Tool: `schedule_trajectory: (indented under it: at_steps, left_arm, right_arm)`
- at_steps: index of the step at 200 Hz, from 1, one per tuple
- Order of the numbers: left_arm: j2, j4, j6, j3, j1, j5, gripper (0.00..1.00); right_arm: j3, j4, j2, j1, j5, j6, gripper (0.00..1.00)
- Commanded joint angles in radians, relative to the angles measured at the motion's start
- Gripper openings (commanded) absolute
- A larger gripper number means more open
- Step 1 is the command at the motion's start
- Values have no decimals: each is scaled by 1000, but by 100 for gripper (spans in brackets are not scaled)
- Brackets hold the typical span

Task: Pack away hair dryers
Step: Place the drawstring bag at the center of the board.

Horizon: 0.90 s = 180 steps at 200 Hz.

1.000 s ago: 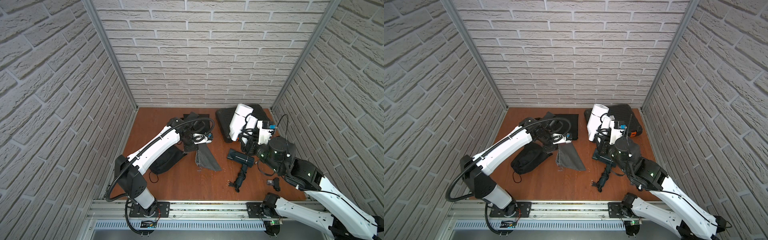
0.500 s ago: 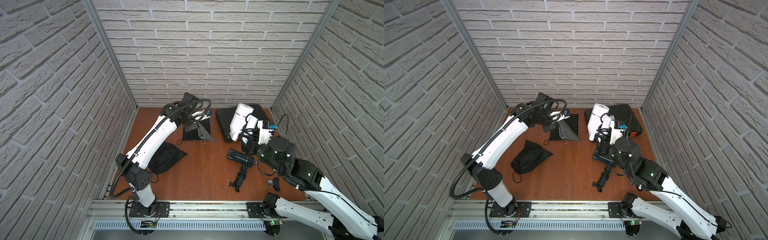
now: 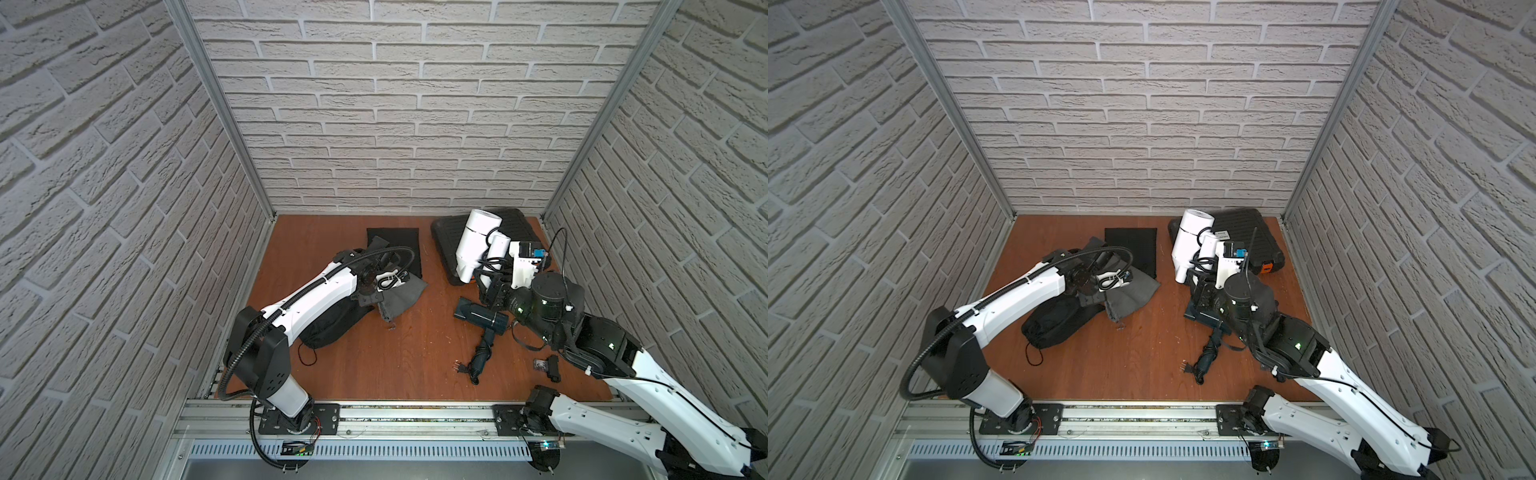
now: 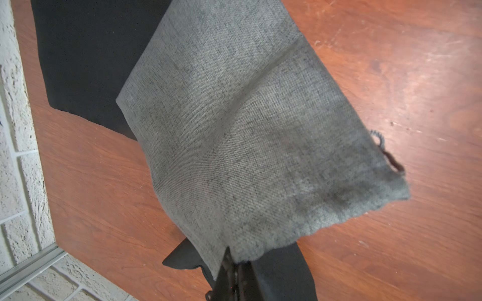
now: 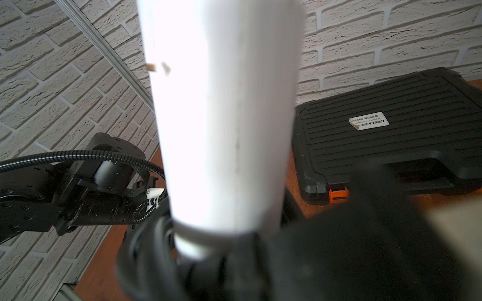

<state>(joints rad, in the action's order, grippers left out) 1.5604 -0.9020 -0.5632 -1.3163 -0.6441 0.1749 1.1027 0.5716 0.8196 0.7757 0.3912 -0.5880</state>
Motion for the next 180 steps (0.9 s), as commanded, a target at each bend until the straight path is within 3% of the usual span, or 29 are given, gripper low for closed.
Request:
schedule_trajectory:
  at_steps: [1,34,85,111,180]
  left_arm:
    - [-67,19,-34,48,-20,-31,16]
    - [-104,54,-70,149,-64,-7,25]
    - [-117,96,-89,219,-88,12,28]
    - [-134,114,-165,269,-95,11,47]
    - [-118,207,-309,332,-100,76,50]
  right_arm:
    - [-6,-109,-21,-7,3,-1,2]
    - [-19,-110,-35,-7,3,-10,2]
    - [-18,-98,-40,-7,6,-13,2]
    - [-24,-98,-40,-7,6,-19,2]
    - [-33,-99,-44,-7,13,-28,2]
